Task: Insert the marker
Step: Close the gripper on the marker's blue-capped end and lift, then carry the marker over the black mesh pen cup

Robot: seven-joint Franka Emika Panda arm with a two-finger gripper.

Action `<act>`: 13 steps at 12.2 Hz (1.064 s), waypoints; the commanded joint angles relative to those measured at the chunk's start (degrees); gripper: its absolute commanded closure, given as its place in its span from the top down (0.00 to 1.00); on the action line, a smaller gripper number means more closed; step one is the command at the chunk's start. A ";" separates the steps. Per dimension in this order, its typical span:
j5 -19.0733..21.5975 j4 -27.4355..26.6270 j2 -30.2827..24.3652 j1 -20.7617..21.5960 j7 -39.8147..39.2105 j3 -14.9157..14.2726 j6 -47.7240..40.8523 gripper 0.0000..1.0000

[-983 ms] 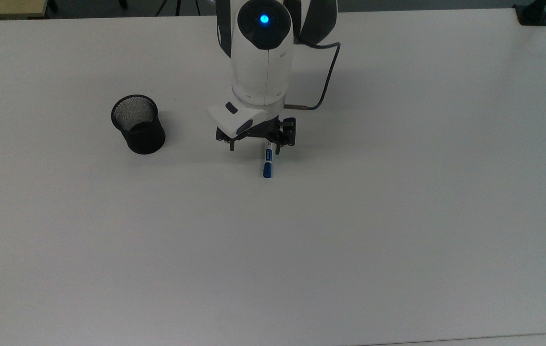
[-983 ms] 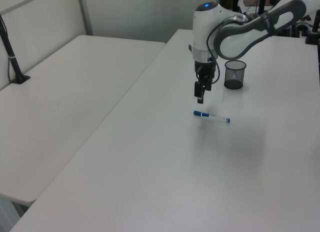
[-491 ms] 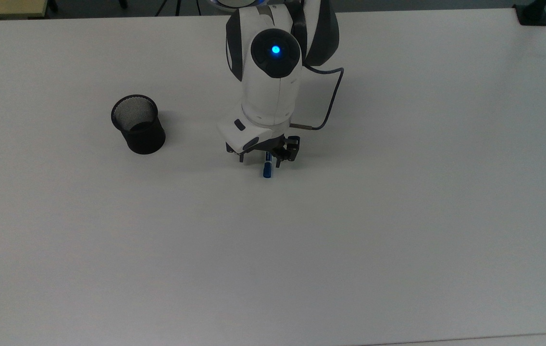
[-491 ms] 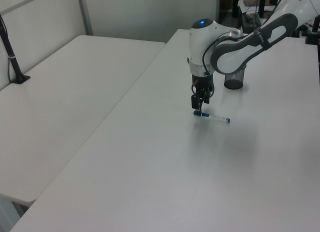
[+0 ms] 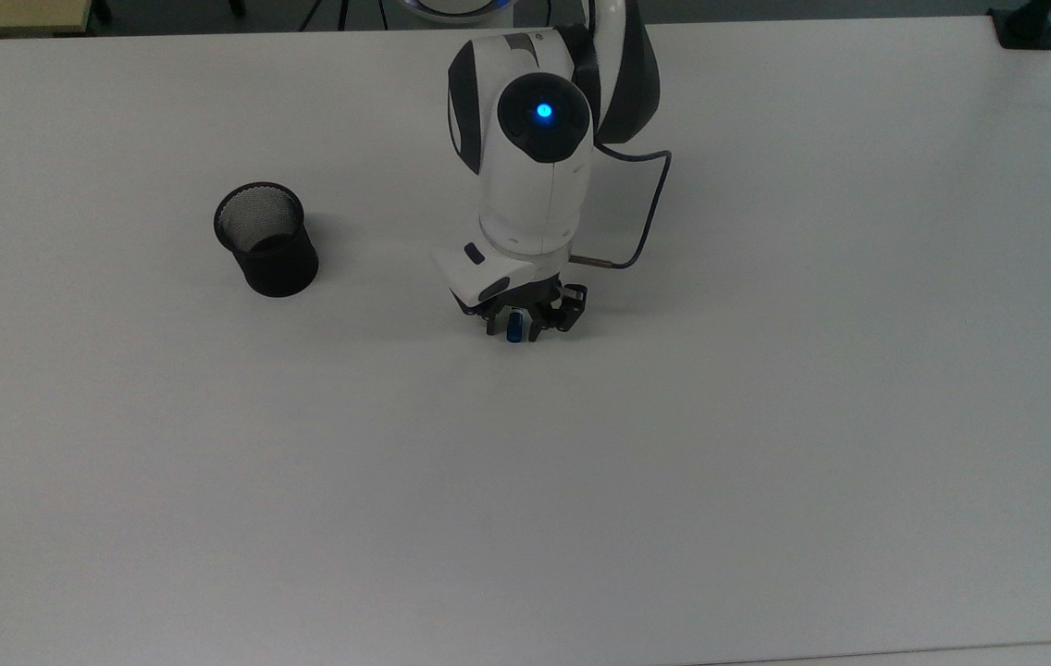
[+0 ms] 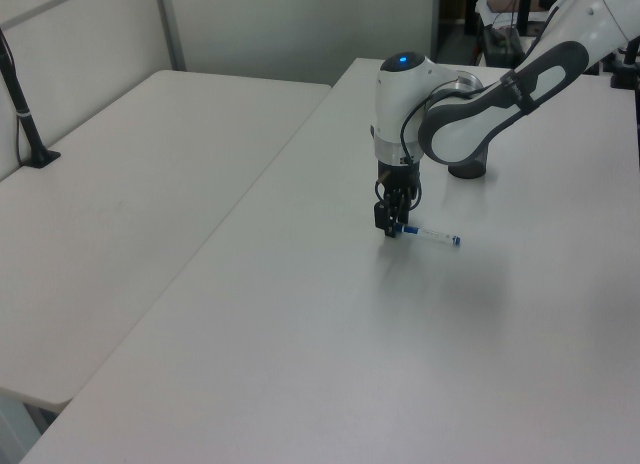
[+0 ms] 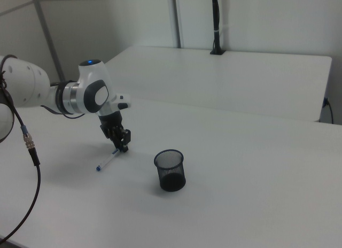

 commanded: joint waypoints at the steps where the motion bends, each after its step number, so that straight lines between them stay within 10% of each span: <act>1: -0.28 -0.25 -1.51 -0.39 1.46 -0.29 1.08 0.00; 9: -0.19 -1.30 -17.50 -10.13 -1.08 -0.29 -1.12 0.00; 13: 0.33 -10.67 -28.30 -17.86 -14.05 -0.21 3.51 0.00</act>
